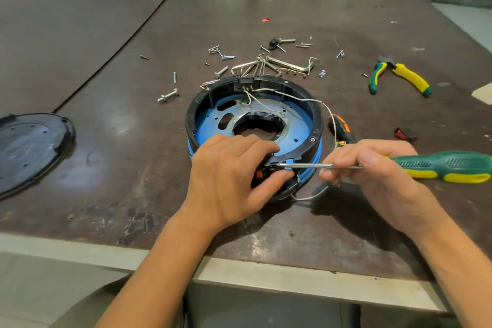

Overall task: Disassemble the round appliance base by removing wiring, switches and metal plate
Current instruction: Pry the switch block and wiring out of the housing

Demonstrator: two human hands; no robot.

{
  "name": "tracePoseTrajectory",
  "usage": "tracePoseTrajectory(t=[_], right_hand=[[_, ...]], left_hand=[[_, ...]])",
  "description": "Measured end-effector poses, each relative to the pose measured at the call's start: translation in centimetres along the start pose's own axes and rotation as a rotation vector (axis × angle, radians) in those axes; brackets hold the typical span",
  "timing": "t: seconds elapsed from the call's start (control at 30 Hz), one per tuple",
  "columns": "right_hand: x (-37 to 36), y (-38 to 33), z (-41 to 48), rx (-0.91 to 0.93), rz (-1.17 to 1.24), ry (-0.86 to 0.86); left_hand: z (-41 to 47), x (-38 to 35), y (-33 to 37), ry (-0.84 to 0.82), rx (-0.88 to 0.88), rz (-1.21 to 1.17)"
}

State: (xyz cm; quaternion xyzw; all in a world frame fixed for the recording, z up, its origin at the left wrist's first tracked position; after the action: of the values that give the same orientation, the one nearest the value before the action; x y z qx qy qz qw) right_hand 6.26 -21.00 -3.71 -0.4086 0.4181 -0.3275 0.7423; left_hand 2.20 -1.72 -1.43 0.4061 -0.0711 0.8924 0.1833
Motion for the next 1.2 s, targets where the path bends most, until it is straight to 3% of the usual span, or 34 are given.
tracePoseTrajectory(t=[0.17,0.77,1.07,1.2], right_hand=[[0.8,0.1,0.3,-0.006,0.08,0.054],[0.1,1.0,0.6,-0.066,0.033,0.115],[0.0,3.0,1.3,-0.315,0.079,0.24],[-0.2,1.8,0.8,-0.198,0.043,0.174]], left_hand=[[0.0,0.1,-0.1,0.007,-0.005,-0.009],[0.3,0.0,-0.1,0.017,0.006,0.005],[0.4,-0.1,0.0,0.017,0.01,0.014],[0.4,-0.1,0.0,0.026,0.004,0.011]])
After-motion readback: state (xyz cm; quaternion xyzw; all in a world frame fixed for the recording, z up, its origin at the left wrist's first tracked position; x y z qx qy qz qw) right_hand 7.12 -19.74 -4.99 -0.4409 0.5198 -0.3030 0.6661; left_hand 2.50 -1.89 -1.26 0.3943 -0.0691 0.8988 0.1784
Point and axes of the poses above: each hand's wrist, its own z-axis towards the middle knuckle, its own x-axis out of the back of the hand, y = z × x, the point moved 8 cm from there along z, towards the middle knuckle, and after that the axes turned 13 degrees about z, right-handed, at the moved point
